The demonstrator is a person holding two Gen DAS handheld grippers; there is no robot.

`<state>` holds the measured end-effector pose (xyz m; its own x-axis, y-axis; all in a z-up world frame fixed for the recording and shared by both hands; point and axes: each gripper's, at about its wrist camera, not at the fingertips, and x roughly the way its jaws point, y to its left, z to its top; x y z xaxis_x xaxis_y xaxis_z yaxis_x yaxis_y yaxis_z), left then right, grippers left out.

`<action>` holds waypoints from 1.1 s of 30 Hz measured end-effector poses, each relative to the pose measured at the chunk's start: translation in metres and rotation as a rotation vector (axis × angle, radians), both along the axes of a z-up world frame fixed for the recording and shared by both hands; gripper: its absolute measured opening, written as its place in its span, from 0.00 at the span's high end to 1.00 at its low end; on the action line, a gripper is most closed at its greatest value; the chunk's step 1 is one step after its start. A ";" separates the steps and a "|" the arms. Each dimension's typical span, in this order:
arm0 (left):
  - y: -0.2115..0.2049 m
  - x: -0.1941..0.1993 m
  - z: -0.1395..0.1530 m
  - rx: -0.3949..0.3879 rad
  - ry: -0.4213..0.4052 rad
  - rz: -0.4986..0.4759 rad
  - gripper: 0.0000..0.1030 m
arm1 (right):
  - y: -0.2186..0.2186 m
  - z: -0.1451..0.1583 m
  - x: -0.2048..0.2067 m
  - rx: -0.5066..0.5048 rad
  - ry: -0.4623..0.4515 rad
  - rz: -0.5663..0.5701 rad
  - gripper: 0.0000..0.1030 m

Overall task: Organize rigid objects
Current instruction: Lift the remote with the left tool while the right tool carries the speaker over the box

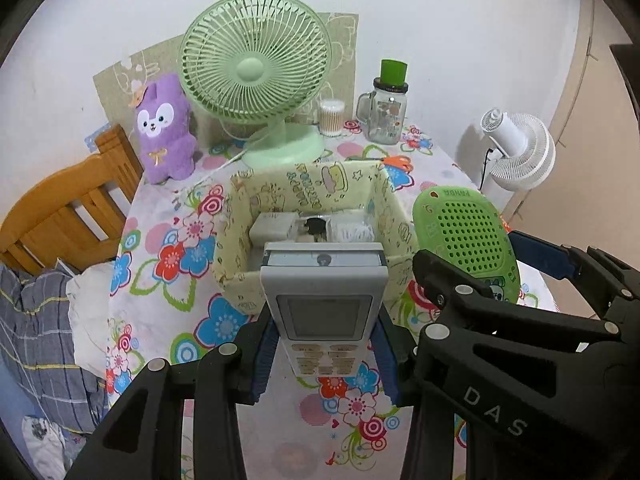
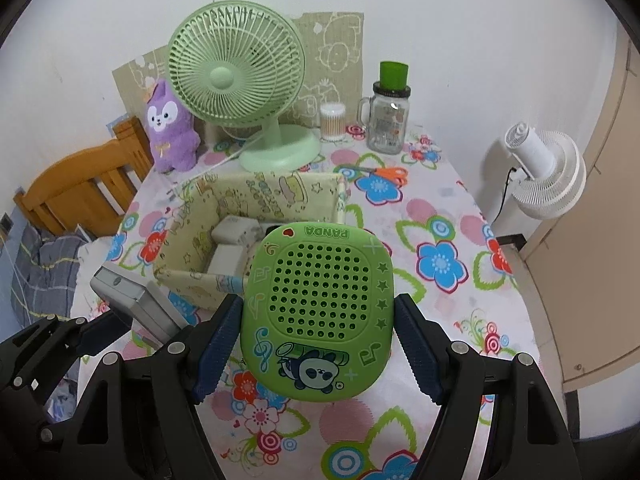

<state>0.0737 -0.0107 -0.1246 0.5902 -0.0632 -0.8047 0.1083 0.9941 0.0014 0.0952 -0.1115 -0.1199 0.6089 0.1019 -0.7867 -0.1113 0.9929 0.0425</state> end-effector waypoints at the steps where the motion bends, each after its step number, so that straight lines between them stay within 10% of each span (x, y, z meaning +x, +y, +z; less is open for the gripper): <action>1: 0.000 0.000 0.002 0.001 -0.003 0.000 0.57 | 0.000 0.002 0.001 -0.001 -0.004 0.002 0.25; 33: -0.003 0.063 0.027 0.006 -0.044 -0.015 0.57 | 0.001 0.028 0.066 -0.008 -0.060 0.036 0.25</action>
